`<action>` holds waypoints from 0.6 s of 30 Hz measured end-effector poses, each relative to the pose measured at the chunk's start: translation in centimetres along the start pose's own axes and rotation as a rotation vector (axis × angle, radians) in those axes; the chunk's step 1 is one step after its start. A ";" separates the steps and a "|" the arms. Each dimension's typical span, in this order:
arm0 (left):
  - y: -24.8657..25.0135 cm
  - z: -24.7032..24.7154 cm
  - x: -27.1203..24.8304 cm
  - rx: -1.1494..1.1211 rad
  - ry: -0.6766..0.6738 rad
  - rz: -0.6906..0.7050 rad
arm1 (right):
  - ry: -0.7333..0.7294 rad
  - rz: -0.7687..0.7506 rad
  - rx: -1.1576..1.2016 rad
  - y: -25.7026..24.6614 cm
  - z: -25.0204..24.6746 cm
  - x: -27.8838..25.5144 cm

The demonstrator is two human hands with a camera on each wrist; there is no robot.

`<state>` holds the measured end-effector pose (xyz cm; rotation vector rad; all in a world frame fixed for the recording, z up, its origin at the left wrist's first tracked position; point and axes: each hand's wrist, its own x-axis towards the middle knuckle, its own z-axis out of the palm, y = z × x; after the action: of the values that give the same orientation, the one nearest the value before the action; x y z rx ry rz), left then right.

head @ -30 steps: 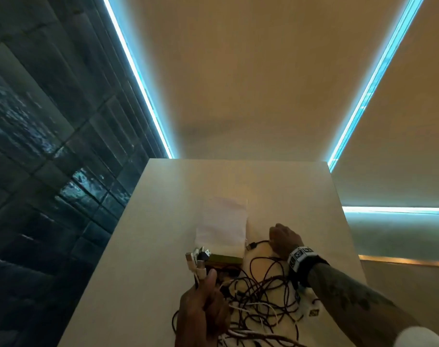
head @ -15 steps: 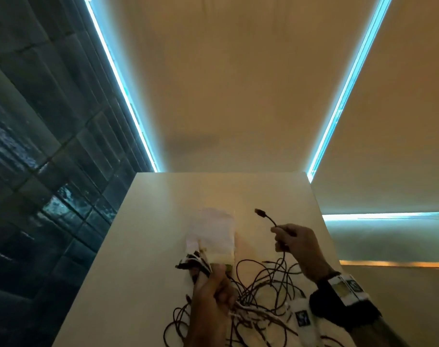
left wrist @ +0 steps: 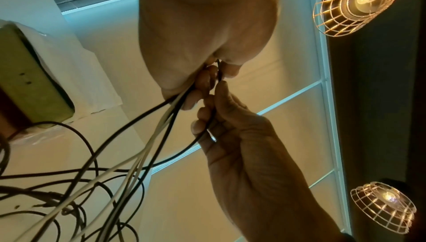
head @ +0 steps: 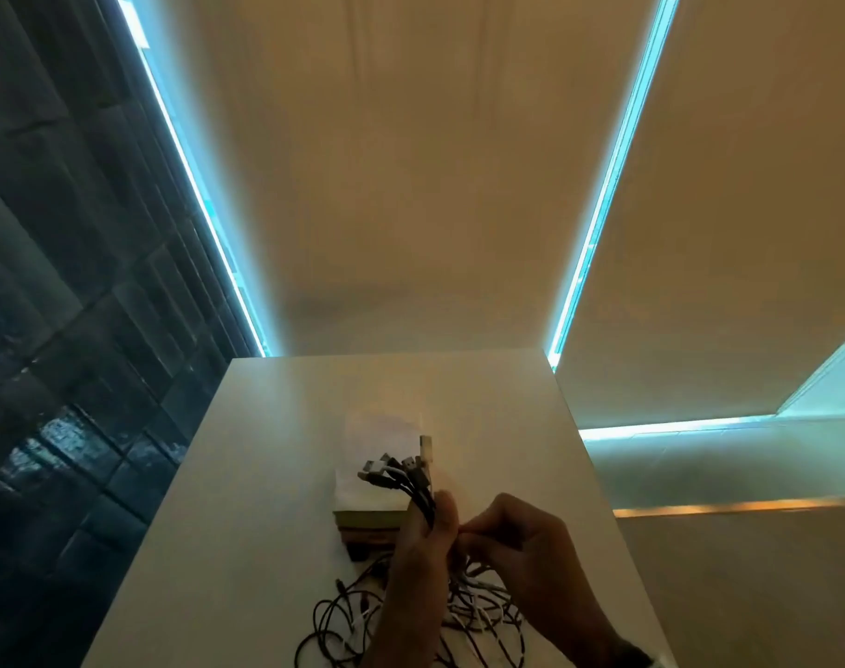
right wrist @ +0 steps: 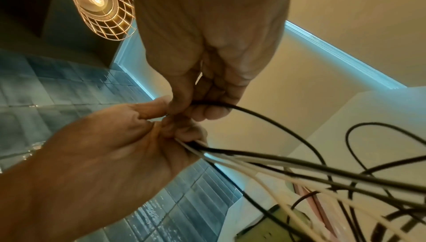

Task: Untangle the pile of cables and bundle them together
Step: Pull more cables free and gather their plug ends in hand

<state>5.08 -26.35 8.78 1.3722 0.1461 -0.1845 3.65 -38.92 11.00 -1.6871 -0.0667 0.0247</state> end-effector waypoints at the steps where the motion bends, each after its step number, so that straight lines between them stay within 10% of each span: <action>1: -0.1 -0.1 -0.2 0.014 0.007 0.010 | -0.016 0.010 -0.030 0.1 -0.1 -0.2; 7: 0.5 -0.4 -0.9 -0.092 0.030 0.082 | -0.009 -0.032 -0.342 2.2 -0.7 -0.6; 18: 0.9 -0.8 -0.9 -0.144 0.001 0.171 | -0.102 -0.088 -0.165 1.1 0.1 -0.4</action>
<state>4.43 -25.41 9.65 1.2347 0.0414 -0.0297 3.33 -38.97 9.85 -1.8454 -0.2242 0.0403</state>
